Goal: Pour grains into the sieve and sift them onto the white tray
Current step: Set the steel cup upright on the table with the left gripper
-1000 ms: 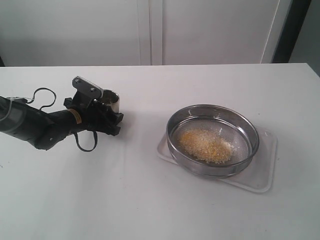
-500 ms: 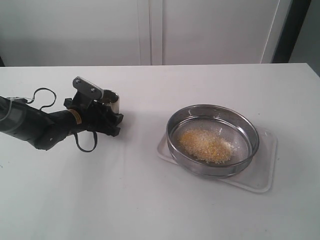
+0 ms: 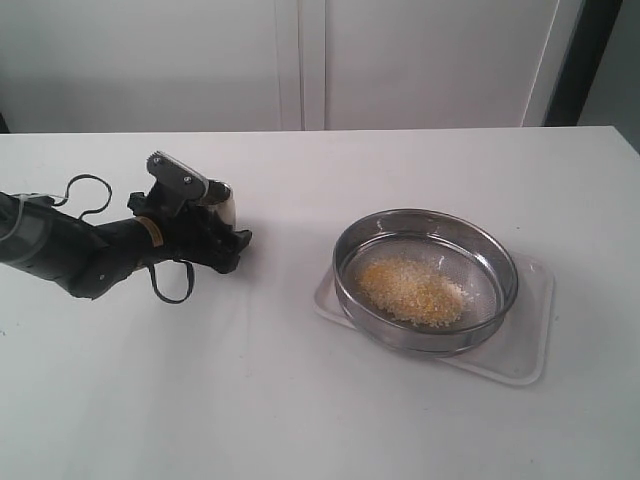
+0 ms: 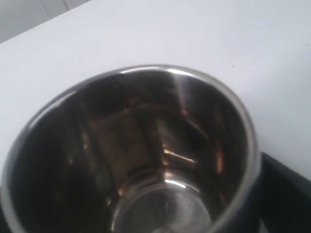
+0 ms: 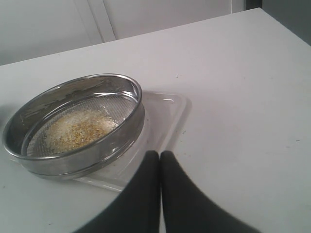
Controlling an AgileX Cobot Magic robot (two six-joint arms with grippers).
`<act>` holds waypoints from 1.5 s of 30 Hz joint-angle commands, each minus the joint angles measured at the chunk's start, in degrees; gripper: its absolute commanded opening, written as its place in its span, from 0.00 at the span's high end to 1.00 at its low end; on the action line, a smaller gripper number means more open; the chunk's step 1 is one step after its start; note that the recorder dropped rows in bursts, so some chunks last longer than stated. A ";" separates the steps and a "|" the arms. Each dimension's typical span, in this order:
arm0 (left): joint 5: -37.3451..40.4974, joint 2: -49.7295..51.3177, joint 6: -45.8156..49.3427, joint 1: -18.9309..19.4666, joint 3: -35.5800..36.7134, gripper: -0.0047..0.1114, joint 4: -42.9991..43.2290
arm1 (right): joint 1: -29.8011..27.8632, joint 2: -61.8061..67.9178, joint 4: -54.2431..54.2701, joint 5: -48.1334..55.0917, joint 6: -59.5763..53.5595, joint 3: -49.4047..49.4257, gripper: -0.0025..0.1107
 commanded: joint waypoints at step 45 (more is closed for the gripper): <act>22.05 -20.30 -22.20 0.08 6.58 0.05 17.12 | -0.11 -0.25 0.00 -0.72 -0.70 0.32 0.98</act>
